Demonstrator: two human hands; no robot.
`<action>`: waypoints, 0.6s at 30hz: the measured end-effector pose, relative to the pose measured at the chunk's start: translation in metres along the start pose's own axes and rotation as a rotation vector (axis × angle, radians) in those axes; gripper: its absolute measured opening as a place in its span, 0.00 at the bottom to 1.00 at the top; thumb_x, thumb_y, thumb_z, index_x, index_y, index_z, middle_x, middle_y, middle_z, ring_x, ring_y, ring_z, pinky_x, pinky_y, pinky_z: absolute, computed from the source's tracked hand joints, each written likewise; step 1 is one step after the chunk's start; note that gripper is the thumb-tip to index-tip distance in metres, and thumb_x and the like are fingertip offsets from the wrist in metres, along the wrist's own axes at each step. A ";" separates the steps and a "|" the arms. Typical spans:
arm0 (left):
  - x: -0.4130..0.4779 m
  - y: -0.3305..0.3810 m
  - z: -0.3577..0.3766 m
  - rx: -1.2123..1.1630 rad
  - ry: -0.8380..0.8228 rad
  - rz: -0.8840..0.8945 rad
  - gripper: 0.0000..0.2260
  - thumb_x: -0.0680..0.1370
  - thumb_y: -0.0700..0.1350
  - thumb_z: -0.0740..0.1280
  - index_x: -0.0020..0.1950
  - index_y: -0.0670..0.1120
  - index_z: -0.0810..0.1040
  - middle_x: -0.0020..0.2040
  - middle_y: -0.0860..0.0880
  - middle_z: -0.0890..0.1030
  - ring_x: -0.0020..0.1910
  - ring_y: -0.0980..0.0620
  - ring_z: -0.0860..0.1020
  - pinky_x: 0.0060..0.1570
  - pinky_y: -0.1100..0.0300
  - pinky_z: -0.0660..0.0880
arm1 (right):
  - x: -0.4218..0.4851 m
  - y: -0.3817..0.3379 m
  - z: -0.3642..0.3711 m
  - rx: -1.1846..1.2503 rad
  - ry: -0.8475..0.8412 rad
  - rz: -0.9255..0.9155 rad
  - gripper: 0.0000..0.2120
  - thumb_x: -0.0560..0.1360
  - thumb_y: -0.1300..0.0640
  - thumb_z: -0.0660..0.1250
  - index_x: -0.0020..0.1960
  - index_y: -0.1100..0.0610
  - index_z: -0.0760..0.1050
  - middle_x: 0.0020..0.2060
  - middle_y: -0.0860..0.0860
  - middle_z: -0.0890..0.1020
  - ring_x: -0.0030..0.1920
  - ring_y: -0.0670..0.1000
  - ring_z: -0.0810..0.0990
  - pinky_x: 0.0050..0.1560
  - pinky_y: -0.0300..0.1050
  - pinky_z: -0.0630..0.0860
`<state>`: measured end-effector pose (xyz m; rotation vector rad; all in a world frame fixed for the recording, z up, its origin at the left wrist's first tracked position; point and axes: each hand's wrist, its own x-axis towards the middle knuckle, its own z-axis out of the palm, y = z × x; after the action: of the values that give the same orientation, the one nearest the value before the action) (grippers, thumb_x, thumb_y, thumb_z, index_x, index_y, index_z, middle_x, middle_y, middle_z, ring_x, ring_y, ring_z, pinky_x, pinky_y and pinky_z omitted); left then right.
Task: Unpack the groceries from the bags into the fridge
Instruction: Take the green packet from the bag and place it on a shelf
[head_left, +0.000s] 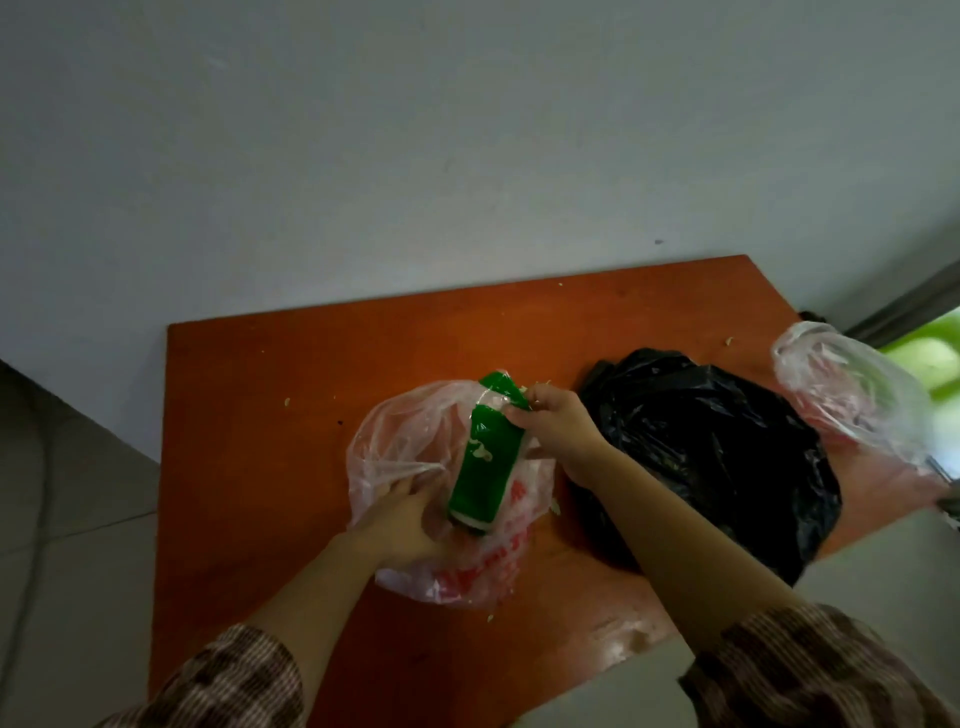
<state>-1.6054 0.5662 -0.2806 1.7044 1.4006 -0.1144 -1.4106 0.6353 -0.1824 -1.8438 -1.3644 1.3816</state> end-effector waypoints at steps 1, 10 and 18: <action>0.001 0.000 0.002 0.026 0.033 0.004 0.56 0.62 0.71 0.70 0.79 0.54 0.41 0.78 0.52 0.37 0.77 0.44 0.41 0.73 0.45 0.53 | -0.007 -0.003 -0.004 -0.017 -0.005 -0.047 0.05 0.78 0.61 0.66 0.46 0.63 0.73 0.46 0.59 0.82 0.46 0.55 0.83 0.40 0.50 0.82; -0.006 0.024 -0.009 0.003 0.002 -0.046 0.33 0.72 0.59 0.65 0.73 0.44 0.63 0.63 0.52 0.70 0.65 0.45 0.69 0.58 0.60 0.71 | -0.070 -0.016 -0.045 0.069 0.161 -0.307 0.08 0.78 0.62 0.66 0.43 0.63 0.70 0.39 0.57 0.80 0.42 0.54 0.83 0.38 0.54 0.83; -0.021 0.119 -0.042 0.169 0.181 -0.057 0.28 0.71 0.56 0.66 0.69 0.45 0.72 0.57 0.46 0.79 0.56 0.47 0.78 0.57 0.57 0.73 | -0.146 -0.010 -0.137 0.343 0.288 -0.372 0.04 0.78 0.63 0.66 0.45 0.62 0.73 0.39 0.54 0.83 0.40 0.50 0.84 0.40 0.50 0.83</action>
<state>-1.5336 0.5845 -0.1762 1.8509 1.6125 -0.1158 -1.2917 0.5344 -0.0557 -1.4134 -1.1643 1.0357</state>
